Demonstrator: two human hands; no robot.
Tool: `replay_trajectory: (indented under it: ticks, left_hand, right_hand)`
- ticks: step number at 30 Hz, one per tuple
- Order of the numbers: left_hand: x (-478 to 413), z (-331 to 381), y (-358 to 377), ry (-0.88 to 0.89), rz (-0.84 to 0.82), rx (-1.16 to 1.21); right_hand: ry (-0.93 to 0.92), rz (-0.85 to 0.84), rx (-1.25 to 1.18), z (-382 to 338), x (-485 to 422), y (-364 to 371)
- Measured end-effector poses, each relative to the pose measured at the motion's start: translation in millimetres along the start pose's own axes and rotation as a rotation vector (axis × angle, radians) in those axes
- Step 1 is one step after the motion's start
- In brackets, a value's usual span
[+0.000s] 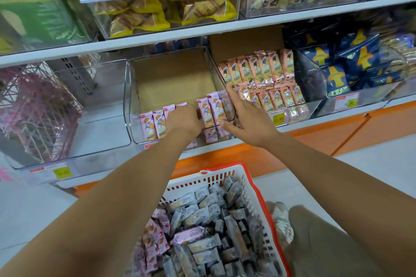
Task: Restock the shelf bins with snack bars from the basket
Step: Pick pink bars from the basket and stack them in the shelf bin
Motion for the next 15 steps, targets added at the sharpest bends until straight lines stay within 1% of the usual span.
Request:
replay_trajectory:
  ticks: [3, 5, 7, 9, 11, 13, 15]
  left_hand:
    - [3.0, -5.5, -2.6, 0.008, 0.004, -0.020]
    - [7.0, -8.3, -4.6, 0.048, -0.003, 0.007]
    - [16.1, -9.6, -8.2, 0.100, 0.038, 0.045]
    - [28.5, -11.4, -11.3, 0.130, 0.116, 0.098]
    - [42.3, -15.3, -11.8, 0.177, 0.206, 0.166]
    - [57.0, -21.5, -9.1, 0.244, 0.296, 0.210]
    - [72.0, -29.8, -4.6, 0.297, 0.402, 0.167]
  right_hand:
    - [0.020, 0.001, -0.004, 0.4, 0.2, 2.6]
    - [0.039, -0.012, -0.016, 0.6, -0.5, 2.3]
    - [0.060, -0.041, -0.047, -0.2, -0.4, 0.4]
    - [0.075, -0.036, -0.105, -3.0, 3.8, -2.7]
    - [0.067, 0.045, -0.124, -8.1, 13.3, -4.8]
    - [0.026, 0.171, -0.092, -15.5, 28.1, -3.9]
    - [-0.039, 0.284, -0.052, -26.2, 43.8, 0.7]
Point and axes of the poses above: each hand's wrist, its own x-axis away from the middle knuckle, its own y-axis out of the palm, z = x × y, the point moved 1 cm from there along -x, towards the middle knuckle, and after that the axes turned 6 degrees about x, right-handed, at the moved point
